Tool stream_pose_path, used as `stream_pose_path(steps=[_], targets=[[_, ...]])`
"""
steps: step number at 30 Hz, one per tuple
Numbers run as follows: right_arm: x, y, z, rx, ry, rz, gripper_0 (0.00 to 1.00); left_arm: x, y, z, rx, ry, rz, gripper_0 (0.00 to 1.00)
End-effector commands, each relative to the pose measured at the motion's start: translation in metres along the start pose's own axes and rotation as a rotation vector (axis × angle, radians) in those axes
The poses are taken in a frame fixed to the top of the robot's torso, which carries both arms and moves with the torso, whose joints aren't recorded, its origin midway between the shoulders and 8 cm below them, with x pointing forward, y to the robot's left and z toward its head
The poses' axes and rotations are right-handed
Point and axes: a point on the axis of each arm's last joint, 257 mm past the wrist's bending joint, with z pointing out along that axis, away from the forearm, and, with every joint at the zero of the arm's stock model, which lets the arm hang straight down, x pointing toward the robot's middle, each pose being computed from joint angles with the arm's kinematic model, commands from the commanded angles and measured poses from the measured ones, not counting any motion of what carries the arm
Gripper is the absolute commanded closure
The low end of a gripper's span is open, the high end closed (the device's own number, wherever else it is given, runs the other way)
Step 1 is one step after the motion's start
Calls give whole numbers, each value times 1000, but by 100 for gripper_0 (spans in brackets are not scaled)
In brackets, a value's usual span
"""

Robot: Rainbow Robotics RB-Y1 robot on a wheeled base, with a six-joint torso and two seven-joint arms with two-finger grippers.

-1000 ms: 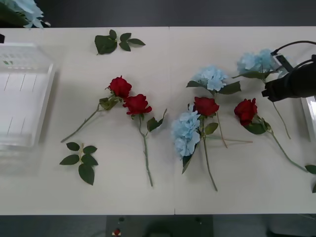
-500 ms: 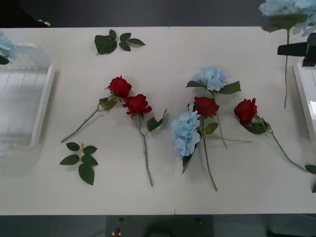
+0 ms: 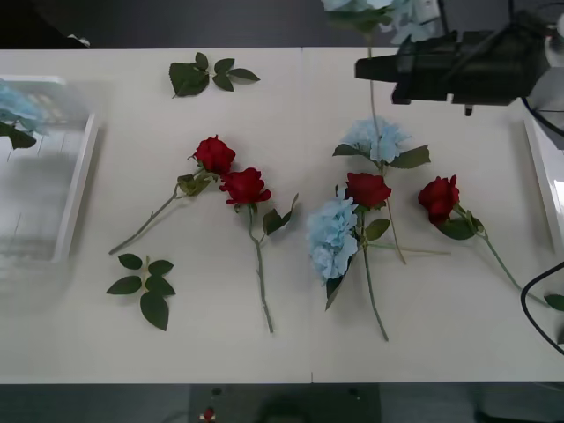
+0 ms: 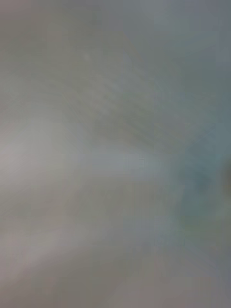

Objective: Put the red flowers into the right box and the blue flowers into the left box

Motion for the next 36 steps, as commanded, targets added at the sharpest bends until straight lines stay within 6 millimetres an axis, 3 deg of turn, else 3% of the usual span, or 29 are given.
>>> stream_pose_path(steps=[1, 4, 7, 11, 13, 16, 19, 21, 23, 27, 36], targets=[[-50, 37, 38, -37, -65, -100, 100, -21, -6, -11, 37, -30, -11, 67], [-55, 61, 67, -52, -90, -49, 100, -16, -20, -15, 102, -4, -46, 65], [-58, 76, 84, -59, -113, -16, 100, -17, -27, -18, 134, 3, -54, 55], [-71, 96, 112, -70, -179, 42, 100, -24, -56, -45, 291, 26, -33, 39], [-76, 101, 122, -70, -206, 54, 100, -29, -79, -61, 386, 35, -6, 35], [-81, 111, 139, -67, -235, 59, 100, -38, -138, -92, 586, 30, 57, 29], [-82, 117, 148, -62, -242, 45, 100, -41, -189, -108, 739, 15, 67, 18], [-86, 122, 155, -63, -259, 51, 100, -47, -231, -115, 829, -38, 118, 1], [-90, 126, 160, -61, -277, 59, 100, -51, -253, -116, 862, -78, 152, 0], [-105, 136, 170, -60, -330, 91, 100, -53, -315, -114, 942, -182, 211, 0], [-112, 142, 170, -82, -357, 149, 100, -59, -407, -100, 1027, -406, 239, 0]])
